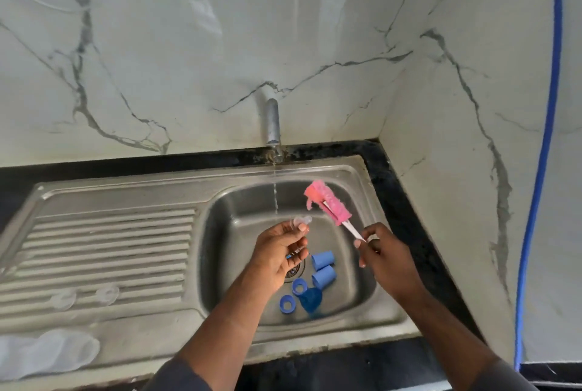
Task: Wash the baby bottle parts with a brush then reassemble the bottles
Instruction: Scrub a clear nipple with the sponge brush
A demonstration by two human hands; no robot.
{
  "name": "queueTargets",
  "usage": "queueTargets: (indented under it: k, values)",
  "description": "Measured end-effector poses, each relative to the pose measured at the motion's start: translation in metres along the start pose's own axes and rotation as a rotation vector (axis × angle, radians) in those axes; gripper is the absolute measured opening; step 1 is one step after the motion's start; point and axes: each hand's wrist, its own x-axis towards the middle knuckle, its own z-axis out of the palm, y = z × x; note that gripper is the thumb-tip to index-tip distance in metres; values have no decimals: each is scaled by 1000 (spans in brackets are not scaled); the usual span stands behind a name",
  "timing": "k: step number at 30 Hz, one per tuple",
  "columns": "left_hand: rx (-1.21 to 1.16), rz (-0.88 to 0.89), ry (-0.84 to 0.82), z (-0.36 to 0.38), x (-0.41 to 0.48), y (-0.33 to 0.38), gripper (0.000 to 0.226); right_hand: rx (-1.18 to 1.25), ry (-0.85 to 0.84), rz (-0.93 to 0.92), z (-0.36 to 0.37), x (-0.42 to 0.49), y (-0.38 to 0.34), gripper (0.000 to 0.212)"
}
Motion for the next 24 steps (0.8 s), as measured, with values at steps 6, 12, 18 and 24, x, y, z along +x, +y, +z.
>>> queueTargets:
  k: [6,12,18,24]
  values:
    - [-137,45,135,-15,-6,23,15,162,-118,-65,31,-4,-39,16]
    - [-201,173,387,-18,-5,44,21,64,-151,-116,52,-3,-57,19]
    - [5,430,395,-17,-13,49,14,22,-80,-166,65,4,-83,14]
    - [-178,457,517,-36,-13,74,4,-63,-117,-191,73,-8,-93,13]
